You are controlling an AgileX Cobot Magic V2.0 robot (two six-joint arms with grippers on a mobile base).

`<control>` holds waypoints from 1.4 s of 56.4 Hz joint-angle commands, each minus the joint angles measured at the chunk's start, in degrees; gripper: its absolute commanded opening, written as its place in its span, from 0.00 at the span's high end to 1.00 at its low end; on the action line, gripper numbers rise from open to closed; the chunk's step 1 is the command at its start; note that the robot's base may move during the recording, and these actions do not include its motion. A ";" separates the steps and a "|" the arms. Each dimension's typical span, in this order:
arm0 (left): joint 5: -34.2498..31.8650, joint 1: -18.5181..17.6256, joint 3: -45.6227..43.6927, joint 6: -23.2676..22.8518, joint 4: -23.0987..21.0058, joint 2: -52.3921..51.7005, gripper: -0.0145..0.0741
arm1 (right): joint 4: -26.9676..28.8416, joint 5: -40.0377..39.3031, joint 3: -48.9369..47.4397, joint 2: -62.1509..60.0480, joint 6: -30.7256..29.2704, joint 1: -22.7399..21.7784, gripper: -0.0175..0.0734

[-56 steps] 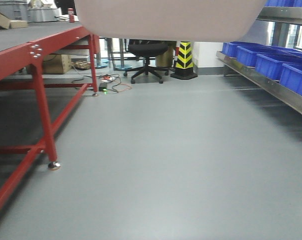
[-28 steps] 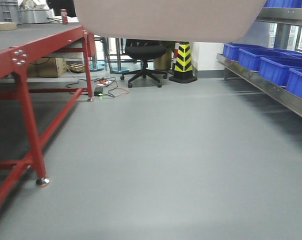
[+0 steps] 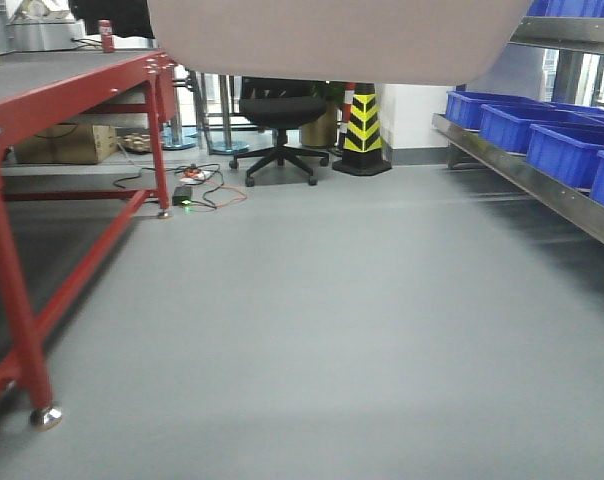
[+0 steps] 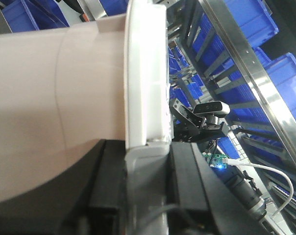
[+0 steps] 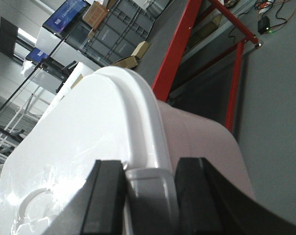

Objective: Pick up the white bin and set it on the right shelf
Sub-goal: 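Carry the bin while driving to the shelf of blue crates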

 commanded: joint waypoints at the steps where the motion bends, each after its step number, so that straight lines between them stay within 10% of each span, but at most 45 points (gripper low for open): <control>1: 9.90 -1.03 -2.29 0.85 -5.25 -3.51 0.97 | 4.65 2.97 -1.86 -2.70 -0.15 0.57 0.75; 79: 9.90 -1.03 -2.29 0.85 -5.25 -3.51 0.97 | 4.65 2.98 -1.86 -2.70 -0.15 0.57 0.75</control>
